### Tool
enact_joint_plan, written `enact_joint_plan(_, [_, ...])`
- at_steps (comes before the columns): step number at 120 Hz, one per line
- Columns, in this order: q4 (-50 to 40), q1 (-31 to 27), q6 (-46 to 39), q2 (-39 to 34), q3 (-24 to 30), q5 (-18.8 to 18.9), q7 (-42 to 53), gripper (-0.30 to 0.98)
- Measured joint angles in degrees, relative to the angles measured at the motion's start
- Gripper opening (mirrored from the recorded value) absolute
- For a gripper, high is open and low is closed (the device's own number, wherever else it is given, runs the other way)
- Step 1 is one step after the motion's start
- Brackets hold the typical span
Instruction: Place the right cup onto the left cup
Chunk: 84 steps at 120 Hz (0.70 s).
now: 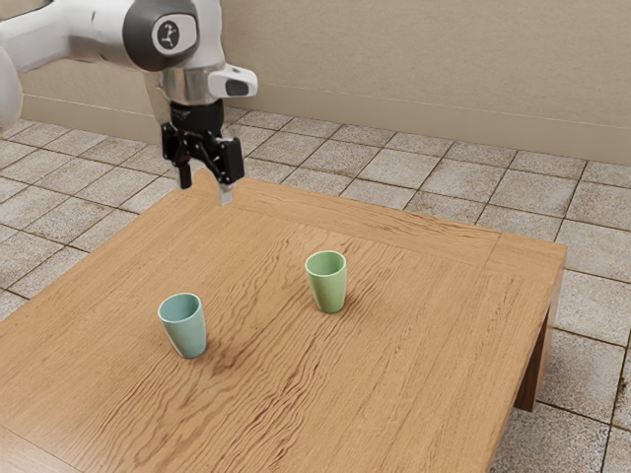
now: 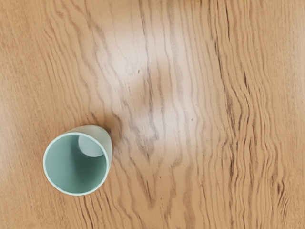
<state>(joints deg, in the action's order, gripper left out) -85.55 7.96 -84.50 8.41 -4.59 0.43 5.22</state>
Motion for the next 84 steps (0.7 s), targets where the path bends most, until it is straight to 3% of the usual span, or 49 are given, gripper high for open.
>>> enact_joint_plan(37, [9.3,0.1,-3.9,15.1,1.7,0.0,-1.8,0.69])
enact_joint_plan(84, [8.5,1.5,-10.3,20.3,4.4,0.1,-4.7,0.69])
